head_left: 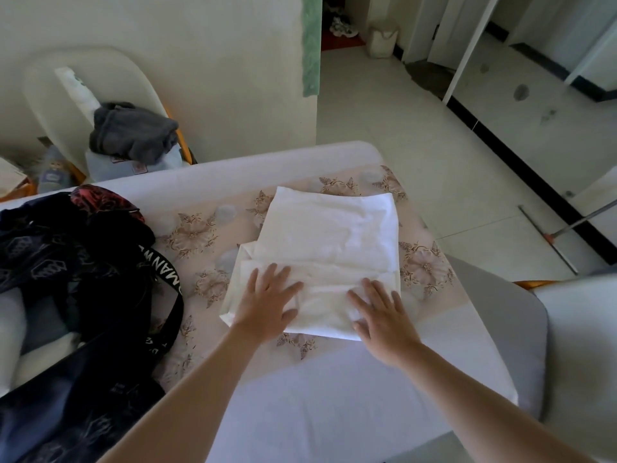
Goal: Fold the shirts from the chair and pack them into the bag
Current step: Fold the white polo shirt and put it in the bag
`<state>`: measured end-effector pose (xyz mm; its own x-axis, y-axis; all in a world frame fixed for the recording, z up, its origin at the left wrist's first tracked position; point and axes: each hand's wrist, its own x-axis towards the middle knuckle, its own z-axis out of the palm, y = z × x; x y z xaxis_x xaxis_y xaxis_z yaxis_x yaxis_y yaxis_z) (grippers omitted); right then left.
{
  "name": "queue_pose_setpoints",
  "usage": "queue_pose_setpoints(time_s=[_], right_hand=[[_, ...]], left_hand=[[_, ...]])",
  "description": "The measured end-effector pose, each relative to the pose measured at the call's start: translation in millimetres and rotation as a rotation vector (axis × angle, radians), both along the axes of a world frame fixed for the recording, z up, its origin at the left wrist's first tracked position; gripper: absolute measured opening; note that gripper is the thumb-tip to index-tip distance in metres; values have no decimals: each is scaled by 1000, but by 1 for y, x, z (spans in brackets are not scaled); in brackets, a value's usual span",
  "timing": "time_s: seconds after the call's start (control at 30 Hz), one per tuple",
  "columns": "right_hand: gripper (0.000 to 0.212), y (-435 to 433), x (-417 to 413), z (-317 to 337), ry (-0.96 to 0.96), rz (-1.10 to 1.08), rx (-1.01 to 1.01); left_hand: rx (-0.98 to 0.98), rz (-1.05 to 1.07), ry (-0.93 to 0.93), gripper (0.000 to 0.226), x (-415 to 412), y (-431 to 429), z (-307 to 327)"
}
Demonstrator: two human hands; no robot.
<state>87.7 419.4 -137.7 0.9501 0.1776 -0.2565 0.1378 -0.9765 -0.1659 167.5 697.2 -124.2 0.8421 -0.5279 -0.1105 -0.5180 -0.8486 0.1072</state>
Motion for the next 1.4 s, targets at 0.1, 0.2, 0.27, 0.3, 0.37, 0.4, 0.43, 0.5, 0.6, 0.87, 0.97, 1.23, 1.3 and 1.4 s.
queue_pose_setpoints(time_s=[0.1,0.2,0.27,0.3,0.37,0.4,0.43,0.5,0.6,0.87,0.97,1.23,1.3,1.4], right_hand=[[70,-5,0,0,90,-21,-4],[66,-1,8,8,58,-1,19],[50,4,20,17,-22,23,0],[38,7,27,23,-50,33,-15],[22,14,46,37,-34,59,-38],[20,17,57,40,-16,76,-43],[20,19,68,44,-3,84,-27],[23,20,92,49,-33,47,72],[28,16,131,54,-143,-76,230],[65,22,234,46,15,-398,254],[73,25,260,37,125,-563,322],[23,26,243,63,98,-342,551],[26,22,224,79,121,-261,620],[33,8,195,99,106,-256,687]], left_hand=[[163,80,216,72,-6,10,3],[125,128,199,54,-8,5,27],[137,148,296,42,-4,5,40],[164,151,380,41,-2,7,43],[207,160,545,43,5,10,50],[215,166,582,41,9,11,51],[209,167,566,37,14,11,54],[130,200,431,26,27,12,56],[-107,341,265,23,57,16,51],[203,326,305,61,119,23,22],[207,383,220,53,126,13,22],[-308,252,137,99,149,-30,52],[-245,150,222,105,150,-40,62],[-111,108,352,83,141,-42,72]])
